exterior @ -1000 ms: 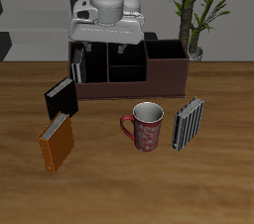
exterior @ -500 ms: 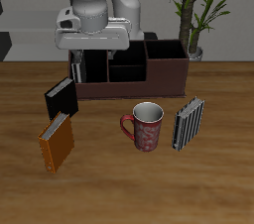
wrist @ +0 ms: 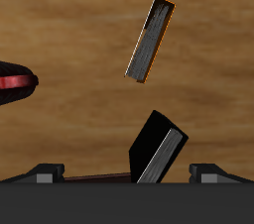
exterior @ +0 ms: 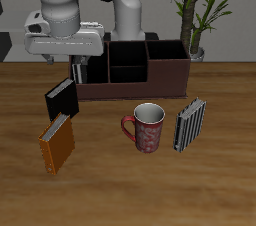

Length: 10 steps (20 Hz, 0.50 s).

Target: Place the right striped book into the back desk caddy's left compartment and place the orange book into the back desk caddy's left compartment and place the red mug into the back desk caddy's right compartment

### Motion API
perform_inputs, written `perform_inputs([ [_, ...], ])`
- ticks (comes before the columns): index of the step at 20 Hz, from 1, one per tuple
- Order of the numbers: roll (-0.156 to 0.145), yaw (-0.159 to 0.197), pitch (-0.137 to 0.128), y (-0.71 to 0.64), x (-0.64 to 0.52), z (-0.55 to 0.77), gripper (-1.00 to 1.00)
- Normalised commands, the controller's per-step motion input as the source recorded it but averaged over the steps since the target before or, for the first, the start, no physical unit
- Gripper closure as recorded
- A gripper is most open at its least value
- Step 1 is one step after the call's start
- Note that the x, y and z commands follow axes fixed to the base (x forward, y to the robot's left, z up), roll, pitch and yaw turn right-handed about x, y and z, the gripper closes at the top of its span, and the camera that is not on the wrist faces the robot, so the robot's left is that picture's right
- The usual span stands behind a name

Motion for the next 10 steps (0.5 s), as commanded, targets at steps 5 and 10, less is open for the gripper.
perform_inputs([
  [5, -0.061, -0.004, -0.042, -0.51, 0.37, 0.18, -1.00],
  [10, -0.048, 0.003, -0.022, -0.26, 0.24, 0.03, -1.00],
])
